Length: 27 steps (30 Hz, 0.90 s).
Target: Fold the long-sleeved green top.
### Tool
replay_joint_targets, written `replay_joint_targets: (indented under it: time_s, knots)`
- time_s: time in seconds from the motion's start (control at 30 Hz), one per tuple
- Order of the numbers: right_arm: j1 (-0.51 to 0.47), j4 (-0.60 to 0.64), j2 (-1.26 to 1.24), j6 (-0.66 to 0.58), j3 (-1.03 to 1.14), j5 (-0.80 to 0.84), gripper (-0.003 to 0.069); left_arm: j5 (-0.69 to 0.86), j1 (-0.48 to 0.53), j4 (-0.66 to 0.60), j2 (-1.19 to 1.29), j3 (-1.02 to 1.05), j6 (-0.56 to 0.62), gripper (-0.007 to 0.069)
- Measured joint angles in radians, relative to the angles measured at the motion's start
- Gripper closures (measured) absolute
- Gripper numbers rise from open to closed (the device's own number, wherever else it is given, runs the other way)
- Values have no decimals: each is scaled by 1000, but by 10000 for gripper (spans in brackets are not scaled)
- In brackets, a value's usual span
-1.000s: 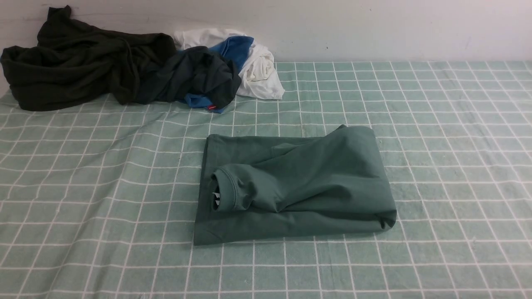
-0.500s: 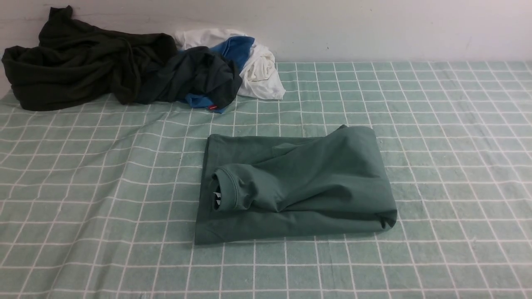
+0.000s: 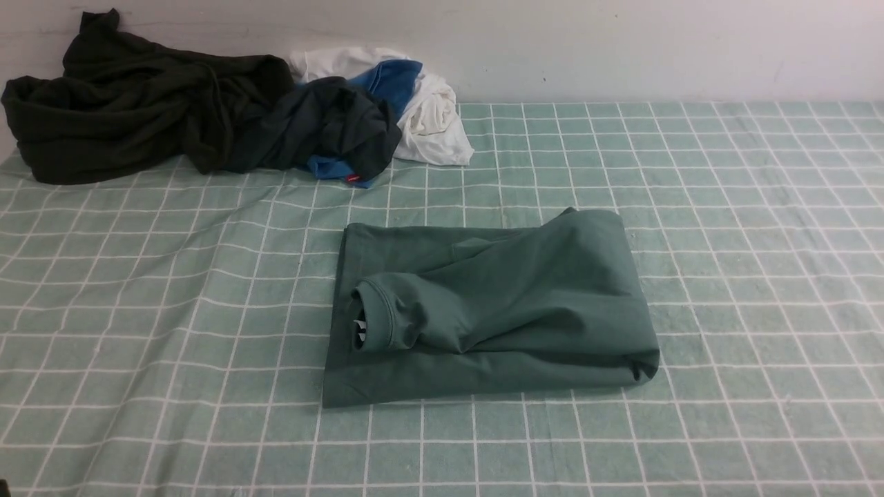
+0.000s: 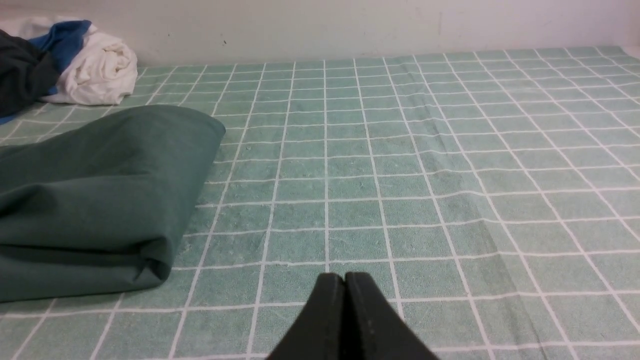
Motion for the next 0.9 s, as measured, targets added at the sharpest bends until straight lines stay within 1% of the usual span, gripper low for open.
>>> replay_joint_targets:
  time_s: [0.03,0.13,0.27,0.9]
  knots:
    - [0,0,0,0,0,0,673,-3,-2,0,0,0,0,628]
    - [0,0,0,0,-1,1,673,-7,-45,32,0,3,-49,628]
    - [0,0,0,0,-1,1,673,-7,-72,52,0,4,-61,628]
    - [0,-1,0,0,-1,1,673,-8,-73,53,0,4,-63,627]
